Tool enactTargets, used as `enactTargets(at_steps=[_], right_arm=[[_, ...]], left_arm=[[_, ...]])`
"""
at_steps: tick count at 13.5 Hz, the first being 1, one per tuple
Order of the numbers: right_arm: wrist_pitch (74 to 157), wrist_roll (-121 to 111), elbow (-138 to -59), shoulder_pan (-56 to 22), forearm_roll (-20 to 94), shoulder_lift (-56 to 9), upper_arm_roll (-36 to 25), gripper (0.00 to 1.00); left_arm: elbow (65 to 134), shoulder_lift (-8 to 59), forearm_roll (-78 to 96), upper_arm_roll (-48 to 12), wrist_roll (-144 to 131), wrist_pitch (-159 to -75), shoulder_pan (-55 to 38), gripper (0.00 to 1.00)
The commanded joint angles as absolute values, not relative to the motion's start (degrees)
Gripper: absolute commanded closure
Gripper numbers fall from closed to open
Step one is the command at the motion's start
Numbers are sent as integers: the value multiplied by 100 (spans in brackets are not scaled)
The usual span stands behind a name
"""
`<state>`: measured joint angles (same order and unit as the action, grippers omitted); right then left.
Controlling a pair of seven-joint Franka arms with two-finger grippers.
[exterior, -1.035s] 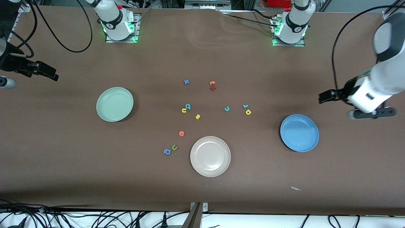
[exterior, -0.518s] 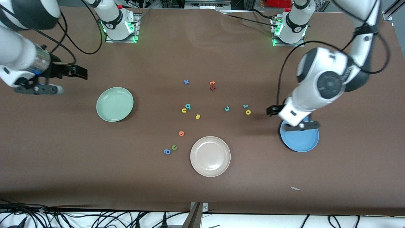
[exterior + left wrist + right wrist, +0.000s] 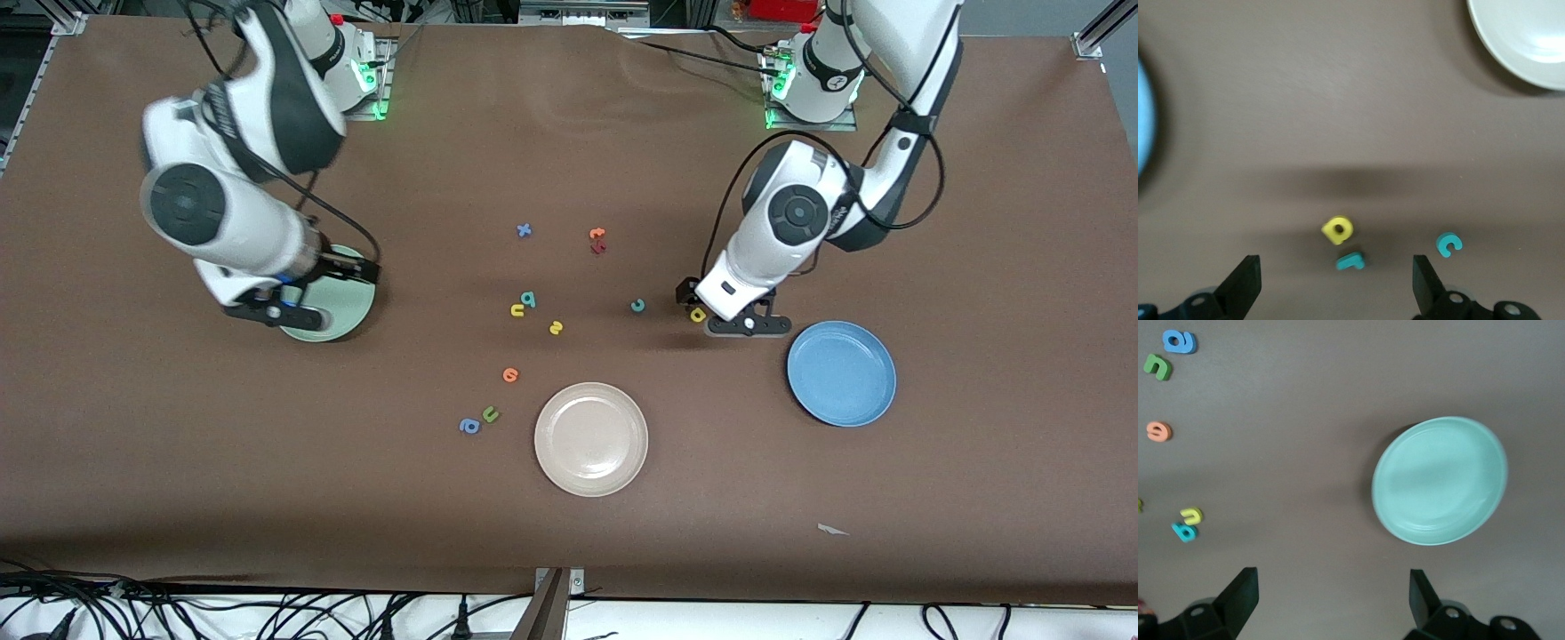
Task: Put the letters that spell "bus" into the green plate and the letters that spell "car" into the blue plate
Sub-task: 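Move the left gripper and the right gripper down toward the foam letters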
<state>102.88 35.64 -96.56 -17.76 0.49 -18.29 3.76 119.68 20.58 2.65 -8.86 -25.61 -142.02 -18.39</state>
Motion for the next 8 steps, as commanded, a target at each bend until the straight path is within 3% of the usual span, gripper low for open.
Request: enactTargets(at_steps=[1, 8], right_arm=[[10729, 5022, -9615, -2161, 123, -2143, 334, 0], [12249, 8468, -9528, -2917, 141, -3224, 343, 6]], left_arm=[[12718, 1827, 158, -932, -2654, -14906, -1933, 0], [12130, 2583, 71, -809, -2716, -15056, -1969, 0]])
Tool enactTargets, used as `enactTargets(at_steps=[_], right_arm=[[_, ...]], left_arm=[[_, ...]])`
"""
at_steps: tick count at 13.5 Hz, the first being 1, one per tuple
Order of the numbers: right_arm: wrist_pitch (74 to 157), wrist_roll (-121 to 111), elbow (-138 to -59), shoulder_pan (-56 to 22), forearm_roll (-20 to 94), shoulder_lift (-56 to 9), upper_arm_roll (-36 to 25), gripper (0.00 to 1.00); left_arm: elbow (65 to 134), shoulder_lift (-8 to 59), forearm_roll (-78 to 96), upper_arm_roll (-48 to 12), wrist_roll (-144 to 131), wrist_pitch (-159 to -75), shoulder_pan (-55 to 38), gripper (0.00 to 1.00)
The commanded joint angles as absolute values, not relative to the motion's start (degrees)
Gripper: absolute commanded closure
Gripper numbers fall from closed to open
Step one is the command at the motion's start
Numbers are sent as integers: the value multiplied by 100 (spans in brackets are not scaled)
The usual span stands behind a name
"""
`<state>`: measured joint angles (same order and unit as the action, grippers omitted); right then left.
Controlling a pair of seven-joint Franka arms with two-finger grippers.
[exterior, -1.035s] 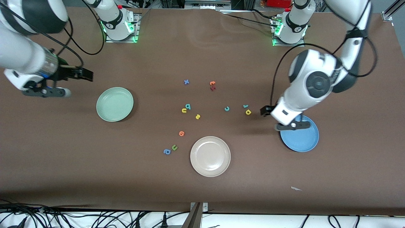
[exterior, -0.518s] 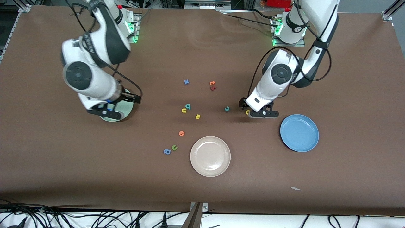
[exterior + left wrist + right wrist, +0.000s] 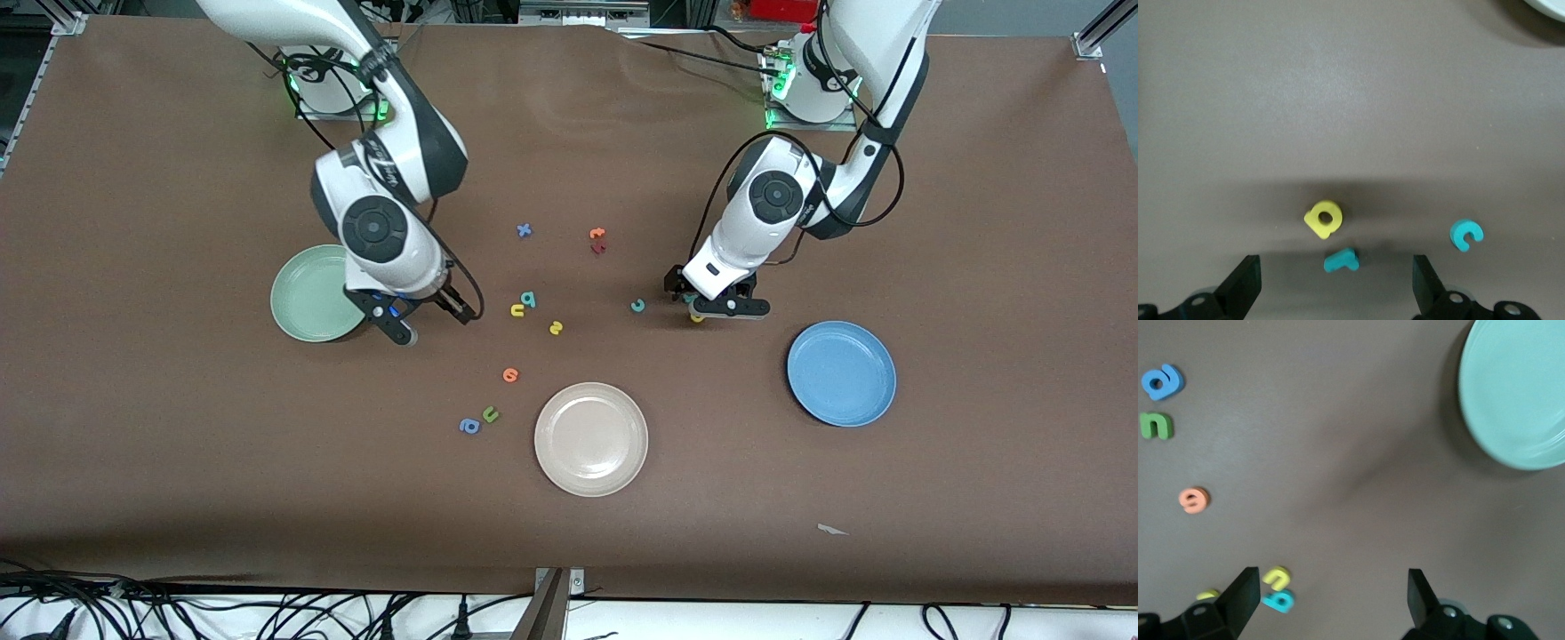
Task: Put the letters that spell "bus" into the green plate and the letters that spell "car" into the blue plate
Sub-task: 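Pinch the yellow letters with the left gripper and the right gripper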
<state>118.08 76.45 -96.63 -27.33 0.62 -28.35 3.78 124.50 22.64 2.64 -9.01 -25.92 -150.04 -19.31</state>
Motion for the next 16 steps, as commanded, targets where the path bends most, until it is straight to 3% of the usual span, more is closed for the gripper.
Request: enactTargets(at_steps=[1, 4, 7, 9, 13, 16], right_arm=[[12478, 8699, -9527, -2988, 149, -3347, 343, 7], [12962, 9235, -9545, -3243, 149, -3699, 343, 16], [13087, 9448, -9536, -3454, 149, -3849, 343, 25], [13262, 9501, -9554, -3533, 149, -3955, 334, 33], [13667, 9738, -9545, -3683, 132, -4166, 334, 35], [13834, 9738, -9554, -3700, 106, -4280, 325, 47]], left_arm=[[12025, 2723, -60, -765, -2725, -15056, -1969, 0], [11901, 2926, -123, -756, -2716, -15056, -1978, 0], [11734, 3137, -290, -756, -2742, -15021, -1995, 7], [11733, 3155, -316, -756, -2786, -15003, -2013, 15], [11804, 3173, -527, -756, -2865, -14907, -2013, 31], [11804, 3164, -747, -756, -3032, -14775, -2013, 43]])
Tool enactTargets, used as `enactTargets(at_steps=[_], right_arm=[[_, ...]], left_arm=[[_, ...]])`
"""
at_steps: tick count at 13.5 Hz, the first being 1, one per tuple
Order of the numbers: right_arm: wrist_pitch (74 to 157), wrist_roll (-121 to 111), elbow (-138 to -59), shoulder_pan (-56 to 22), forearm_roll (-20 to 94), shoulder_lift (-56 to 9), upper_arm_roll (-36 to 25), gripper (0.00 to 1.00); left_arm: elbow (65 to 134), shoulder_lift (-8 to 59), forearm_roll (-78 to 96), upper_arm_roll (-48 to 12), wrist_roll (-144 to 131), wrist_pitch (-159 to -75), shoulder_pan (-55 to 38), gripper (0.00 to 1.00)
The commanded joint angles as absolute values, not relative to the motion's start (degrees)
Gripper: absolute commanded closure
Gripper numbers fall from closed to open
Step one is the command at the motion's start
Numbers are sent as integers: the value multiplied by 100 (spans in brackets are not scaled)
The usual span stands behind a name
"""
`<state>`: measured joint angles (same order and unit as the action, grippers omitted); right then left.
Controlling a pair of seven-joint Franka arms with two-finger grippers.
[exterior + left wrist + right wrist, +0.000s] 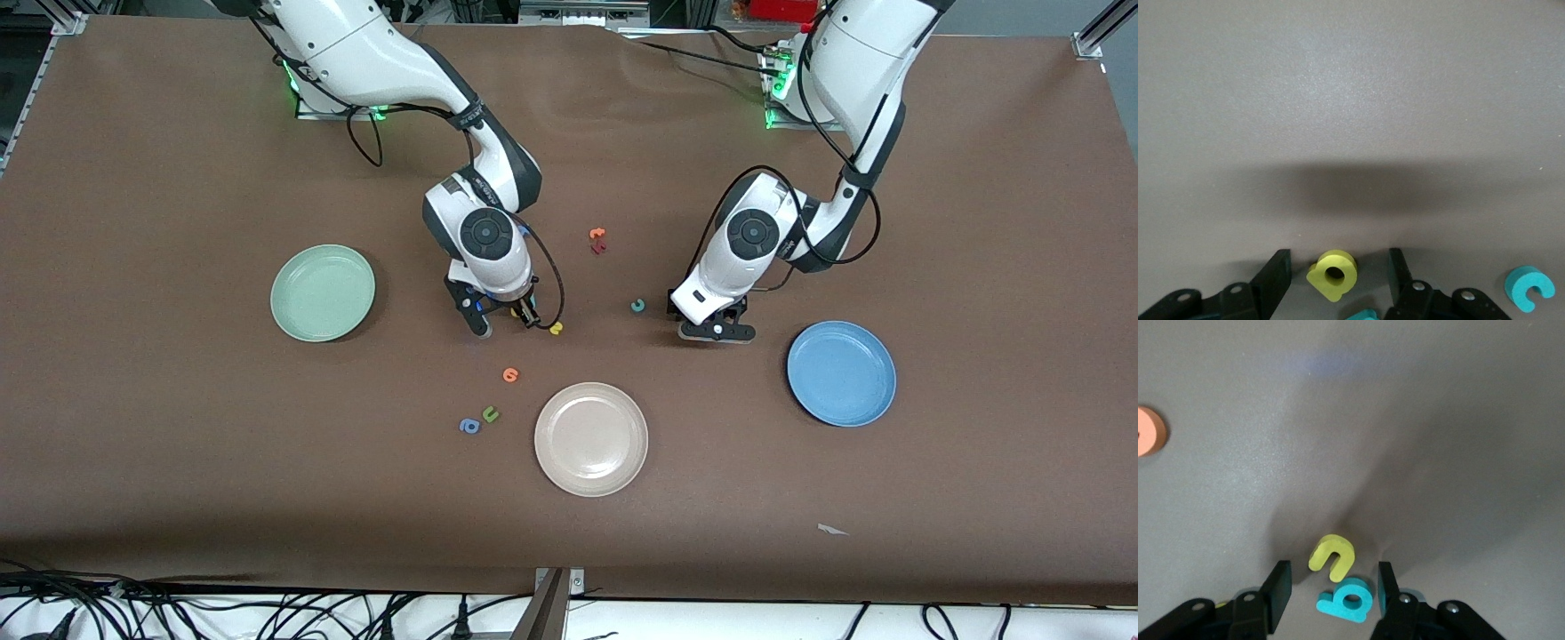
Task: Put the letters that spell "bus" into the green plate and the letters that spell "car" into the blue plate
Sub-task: 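Pinch the yellow letters with the left gripper and the right gripper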
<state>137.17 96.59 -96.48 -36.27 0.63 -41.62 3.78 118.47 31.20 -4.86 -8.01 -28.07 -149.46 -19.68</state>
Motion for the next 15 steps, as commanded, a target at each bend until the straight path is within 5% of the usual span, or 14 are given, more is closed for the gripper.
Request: enactTargets(at_steps=[1, 11, 15], right_arm=[[13825, 9738, -9554, -3709, 105, -4280, 325, 51], [13781, 9686, -9685, -3718, 0, -4149, 229, 58], [13781, 9677, -9721, -3709, -26, -4113, 220, 80]], left_arm=[[11804, 3164, -747, -756, -3032, -14766, -2013, 51], [11707, 3103, -747, -721, -3024, -14583, -1960, 83], [10409, 2979, -747, -536, -2481, -12520, -1602, 83]])
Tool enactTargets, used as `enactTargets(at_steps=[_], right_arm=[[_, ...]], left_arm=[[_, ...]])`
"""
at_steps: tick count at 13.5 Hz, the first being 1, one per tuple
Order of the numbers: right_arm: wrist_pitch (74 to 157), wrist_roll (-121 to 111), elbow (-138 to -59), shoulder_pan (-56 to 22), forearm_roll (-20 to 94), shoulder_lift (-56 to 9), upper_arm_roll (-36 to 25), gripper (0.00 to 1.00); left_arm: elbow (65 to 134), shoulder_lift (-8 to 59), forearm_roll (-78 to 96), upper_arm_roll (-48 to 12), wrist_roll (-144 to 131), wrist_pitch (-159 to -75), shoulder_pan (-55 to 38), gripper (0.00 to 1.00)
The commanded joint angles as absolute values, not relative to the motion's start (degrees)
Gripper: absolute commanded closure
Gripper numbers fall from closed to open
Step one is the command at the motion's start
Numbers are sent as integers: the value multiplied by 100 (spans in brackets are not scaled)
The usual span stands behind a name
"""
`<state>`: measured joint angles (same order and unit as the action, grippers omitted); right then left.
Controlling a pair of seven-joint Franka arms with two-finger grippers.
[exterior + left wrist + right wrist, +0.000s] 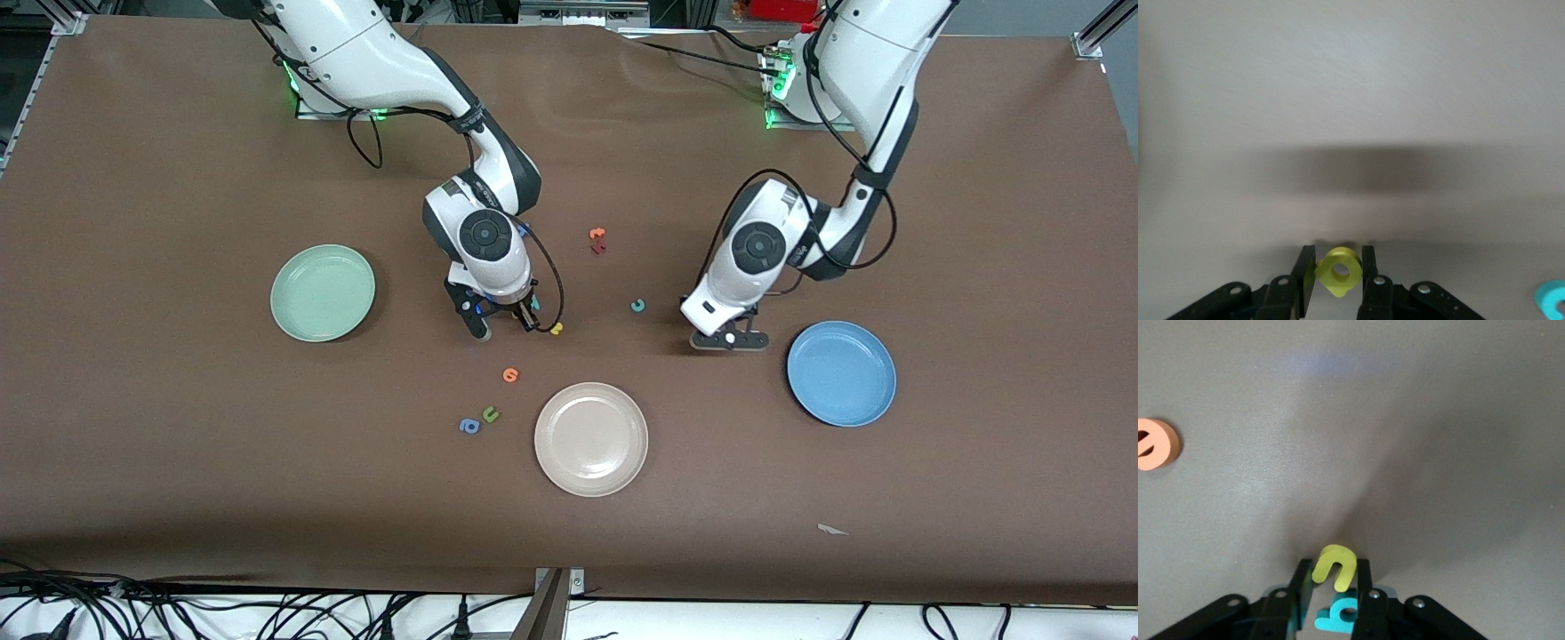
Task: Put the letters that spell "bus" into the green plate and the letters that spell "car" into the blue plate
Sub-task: 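Drop the yellow p on the blue plate while the right gripper drops u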
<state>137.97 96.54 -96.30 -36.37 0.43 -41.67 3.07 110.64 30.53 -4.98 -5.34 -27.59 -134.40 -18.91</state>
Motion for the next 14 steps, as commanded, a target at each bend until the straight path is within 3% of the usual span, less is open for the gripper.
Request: enactTargets(at_steps=[1, 7, 8, 9, 10, 14], right_arm=[[13773, 9642, -9721, -3718, -26, -4113, 194, 83], [12045, 7599, -9721, -3674, 0, -3350, -464, 84], [11728, 7089, -9747, -3665, 17, -3244, -683, 84], [11559, 6623, -9904, -3665, 35, -3104, -886, 84], [11619, 6079, -10323, -3665, 35, -2850, -1131, 83], [12031, 4345, -11477, -3665, 140, -2426, -2029, 82]], left_arm=[[10232, 2979, -738, -545, -2200, -12333, -1365, 83], [10116, 3023, -747, -545, 147, -12313, -19, 82], [10116, 3084, -738, -545, 315, -12374, 78, 67], [10108, 3155, -747, -545, 351, -12401, 114, 6], [10099, 3155, -686, -545, 343, -12471, 114, 0], [10116, 3103, -537, -720, 62, -12454, 62, 0]])
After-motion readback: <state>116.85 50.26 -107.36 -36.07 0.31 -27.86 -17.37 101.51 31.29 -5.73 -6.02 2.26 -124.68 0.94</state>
